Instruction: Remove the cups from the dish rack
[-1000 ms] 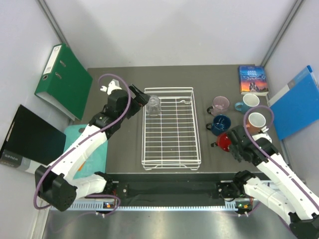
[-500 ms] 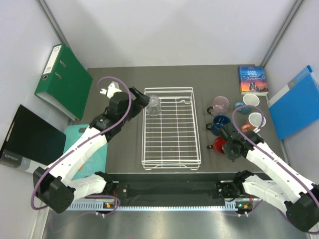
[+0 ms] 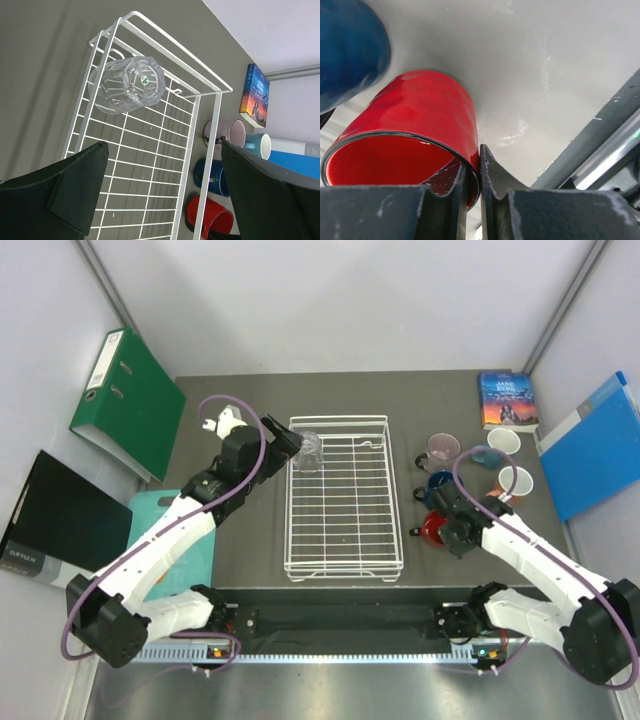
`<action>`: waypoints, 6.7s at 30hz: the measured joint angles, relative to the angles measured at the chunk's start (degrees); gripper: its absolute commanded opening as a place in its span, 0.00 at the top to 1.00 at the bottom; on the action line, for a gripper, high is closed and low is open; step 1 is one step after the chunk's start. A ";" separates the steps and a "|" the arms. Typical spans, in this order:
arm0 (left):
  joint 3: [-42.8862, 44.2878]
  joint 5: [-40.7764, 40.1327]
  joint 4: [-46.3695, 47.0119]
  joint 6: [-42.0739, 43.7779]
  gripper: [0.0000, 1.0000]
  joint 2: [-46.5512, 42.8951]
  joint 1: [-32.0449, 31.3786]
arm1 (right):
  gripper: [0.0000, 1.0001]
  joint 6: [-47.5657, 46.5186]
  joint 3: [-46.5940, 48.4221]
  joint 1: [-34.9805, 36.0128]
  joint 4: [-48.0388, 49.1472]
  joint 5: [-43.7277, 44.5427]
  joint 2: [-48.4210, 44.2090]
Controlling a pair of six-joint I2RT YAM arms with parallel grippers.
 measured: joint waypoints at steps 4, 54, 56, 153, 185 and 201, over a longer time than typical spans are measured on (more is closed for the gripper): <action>0.00 -0.09 -0.22 -0.17 0.01 0.02 -0.02 | 1.00 -0.11 -0.90 -0.15 1.18 -0.52 0.02; 8.07 -2.47 -6.73 5.79 0.01 9.84 -1.77 | 0.37 -38.25 23.96 -4.61 11.39 -14.60 -7.87; 12.44 -3.41 -9.70 9.14 0.01 13.44 -1.77 | 0.31 -45.59 22.34 -4.61 17.75 -18.99 -9.64; 4.20 57.81 54.42 -20.85 1.00 23.26 5.03 | 0.28 -53.81 16.00 -3.74 62.07 -46.18 2.64; 4.90 56.65 38.25 -14.03 0.11 23.71 12.07 | 1.00 -52.74 22.05 -7.56 47.82 -29.70 4.15; 4.09 46.82 12.22 -0.28 0.14 20.87 13.70 | 1.00 -50.60 65.72 -17.25 17.29 -9.01 38.69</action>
